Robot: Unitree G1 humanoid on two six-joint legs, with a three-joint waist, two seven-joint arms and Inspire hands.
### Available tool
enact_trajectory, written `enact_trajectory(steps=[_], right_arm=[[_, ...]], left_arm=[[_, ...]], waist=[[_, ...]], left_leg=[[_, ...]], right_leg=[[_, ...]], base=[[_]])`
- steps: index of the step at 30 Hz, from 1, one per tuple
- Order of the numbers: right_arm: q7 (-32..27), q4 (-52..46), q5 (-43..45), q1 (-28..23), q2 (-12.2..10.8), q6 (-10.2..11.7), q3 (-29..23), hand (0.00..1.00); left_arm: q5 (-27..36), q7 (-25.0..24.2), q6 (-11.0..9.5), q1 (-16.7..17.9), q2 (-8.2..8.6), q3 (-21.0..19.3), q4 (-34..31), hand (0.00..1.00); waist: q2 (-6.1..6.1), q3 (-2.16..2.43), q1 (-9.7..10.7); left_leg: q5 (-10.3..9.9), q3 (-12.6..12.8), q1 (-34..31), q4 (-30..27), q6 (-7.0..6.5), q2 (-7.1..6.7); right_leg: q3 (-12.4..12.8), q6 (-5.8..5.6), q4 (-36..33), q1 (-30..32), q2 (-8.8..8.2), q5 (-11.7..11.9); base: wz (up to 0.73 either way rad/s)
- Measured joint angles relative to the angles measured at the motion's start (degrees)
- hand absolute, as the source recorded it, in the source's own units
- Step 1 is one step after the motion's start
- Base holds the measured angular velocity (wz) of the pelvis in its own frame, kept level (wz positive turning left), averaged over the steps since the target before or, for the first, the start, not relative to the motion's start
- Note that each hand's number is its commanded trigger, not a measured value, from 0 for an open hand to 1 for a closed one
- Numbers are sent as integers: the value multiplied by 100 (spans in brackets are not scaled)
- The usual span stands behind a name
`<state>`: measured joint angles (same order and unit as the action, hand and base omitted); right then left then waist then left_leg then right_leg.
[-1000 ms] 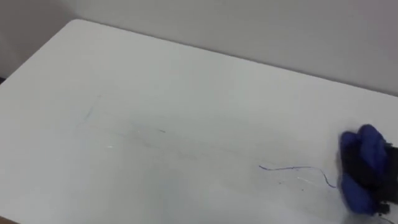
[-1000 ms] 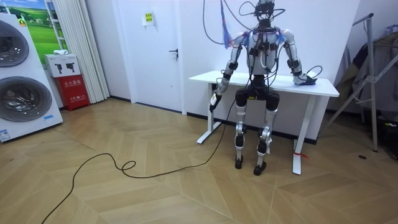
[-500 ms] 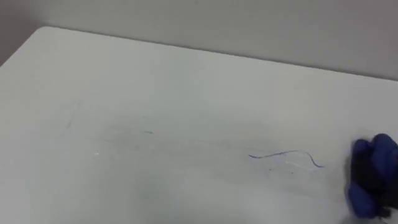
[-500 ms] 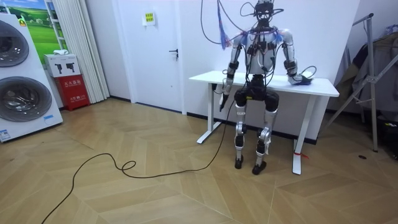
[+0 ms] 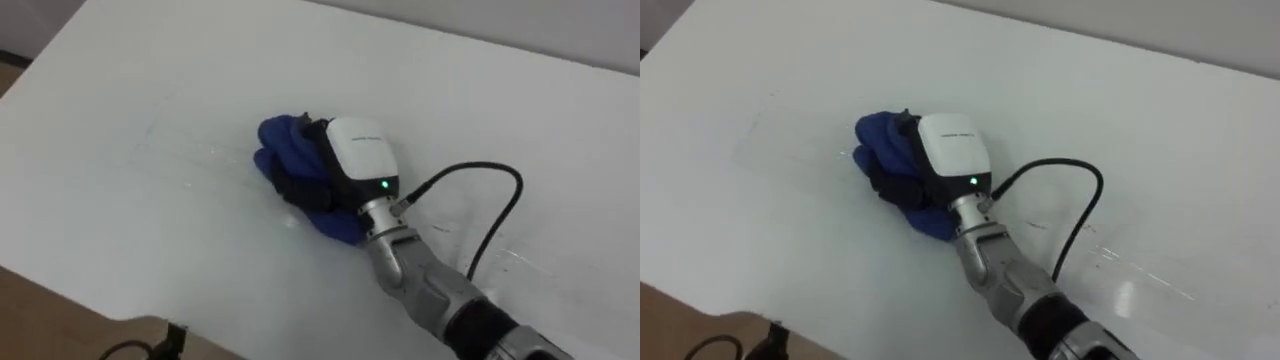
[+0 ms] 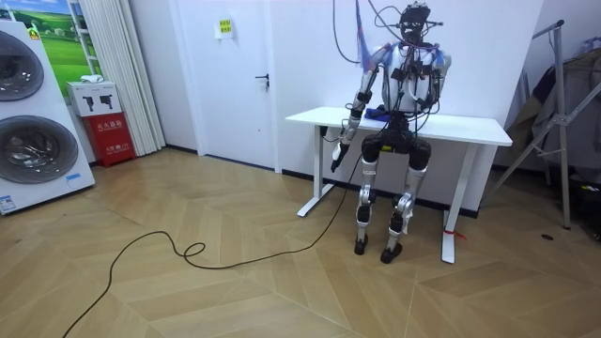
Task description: Wipe table
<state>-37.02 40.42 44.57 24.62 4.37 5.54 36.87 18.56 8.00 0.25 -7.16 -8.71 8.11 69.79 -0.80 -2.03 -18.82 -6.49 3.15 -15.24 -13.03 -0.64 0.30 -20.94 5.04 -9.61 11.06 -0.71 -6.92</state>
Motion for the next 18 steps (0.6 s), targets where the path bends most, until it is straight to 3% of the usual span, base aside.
enact_trajectory(steps=[3,6,8,10,11,13,15,18], right_arm=[[-61,17,-2,-36,21,98,-22,100],[-348,306,-76,-143,27,341,-190,100],[-624,406,-92,-403,29,504,-522,100],[-1118,370,-152,-1033,83,807,-1240,100],[-1211,336,-222,-1196,129,875,-1428,100],[-1656,311,-715,-2021,661,955,-2062,100],[-1922,423,-1177,-2598,1119,1105,-2659,100],[-2128,1011,-1839,-2965,1224,1278,-3692,100]], left_arm=[[-9,0,-1,-127,0,-51,0,0],[-3,33,-19,-222,-2,-67,5,0],[-14,44,-54,-175,-10,-166,1,0],[-88,62,-72,87,-63,-606,-32,0],[-112,77,-68,179,-100,-800,-35,0],[-126,339,-59,474,-238,-1333,-126,0],[-130,426,-61,611,-257,-1421,-218,0],[-110,429,-140,933,-306,-1813,-434,0]], waist=[[-39,-3,-14],[-71,7,51],[-84,16,176],[-136,89,469],[-147,93,574],[-282,206,811],[-247,230,932],[-188,282,1175]], left_leg=[[0,-4,14,4,0,-7],[0,-15,134,27,-3,-18],[-8,-16,232,33,-22,-57],[-55,0,343,52,-104,-100],[-53,3,395,88,-127,-114],[-90,-2,509,125,-210,-167],[-122,5,558,121,-272,-210],[-165,75,611,129,-349,-230]], right_leg=[[-28,-11,1,-29,-12,-26],[-35,-59,5,-154,-45,-73],[-50,-119,7,-236,-87,-140],[-128,-195,7,-365,-142,-181],[-117,-216,11,-412,-150,-183],[-93,-294,90,-576,-170,-159],[-74,-363,76,-616,-184,-118],[224,-452,62,-650,-182,-51]], base=[[7],[11],[30],[25],[16],[11],[-3],[-18]])
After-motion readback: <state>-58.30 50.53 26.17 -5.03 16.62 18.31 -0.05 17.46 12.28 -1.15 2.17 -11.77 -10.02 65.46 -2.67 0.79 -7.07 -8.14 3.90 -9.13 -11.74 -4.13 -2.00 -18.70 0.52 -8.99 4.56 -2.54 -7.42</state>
